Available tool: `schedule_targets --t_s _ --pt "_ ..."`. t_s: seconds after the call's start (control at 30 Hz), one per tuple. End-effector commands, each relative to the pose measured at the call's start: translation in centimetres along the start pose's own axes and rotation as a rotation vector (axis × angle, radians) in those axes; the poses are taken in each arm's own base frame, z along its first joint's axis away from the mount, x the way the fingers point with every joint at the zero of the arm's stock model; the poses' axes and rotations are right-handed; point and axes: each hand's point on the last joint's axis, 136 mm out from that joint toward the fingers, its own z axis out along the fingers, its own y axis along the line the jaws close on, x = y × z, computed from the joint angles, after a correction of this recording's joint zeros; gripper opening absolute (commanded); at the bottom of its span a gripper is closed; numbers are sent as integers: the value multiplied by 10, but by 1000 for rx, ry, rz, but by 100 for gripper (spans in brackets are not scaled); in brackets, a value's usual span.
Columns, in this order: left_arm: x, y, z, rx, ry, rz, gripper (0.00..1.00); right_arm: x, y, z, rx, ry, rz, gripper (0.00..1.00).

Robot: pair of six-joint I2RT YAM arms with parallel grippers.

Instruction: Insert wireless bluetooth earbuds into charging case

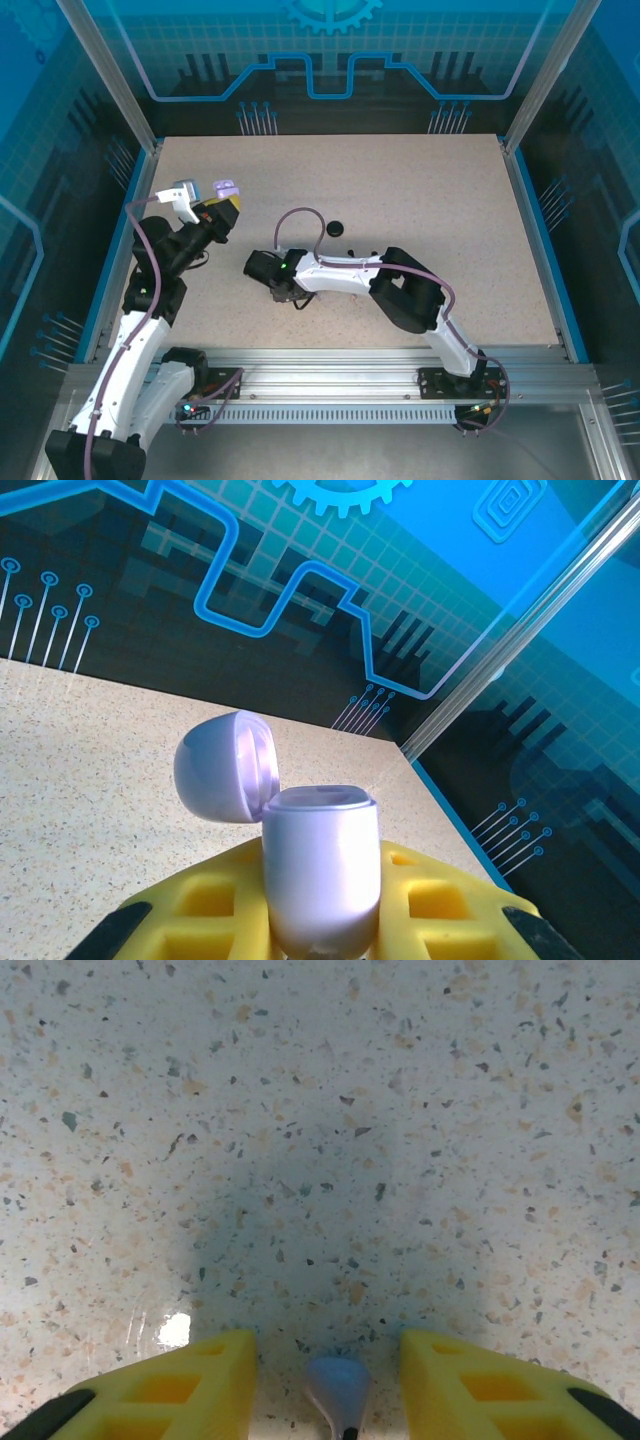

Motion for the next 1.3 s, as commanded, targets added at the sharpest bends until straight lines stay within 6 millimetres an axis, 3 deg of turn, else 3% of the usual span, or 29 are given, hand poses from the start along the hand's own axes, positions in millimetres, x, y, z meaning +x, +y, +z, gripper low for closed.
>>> schedule_targets --t_s 0.0,0.33,0.83,1.27 --pt "-3 -2 -3 7 -19 2 0 4 -4 4 47 -7 11 40" --pt "-3 -2 -2 10 -19 1 0 6 -2 7 43 1 12 33" --pt "0 -2 1 21 -7 -10 0 12 -12 3 23 -6 37 33" --pt "0 -3 1 25 -4 -17 0 17 -13 6 17 -3 40 25"
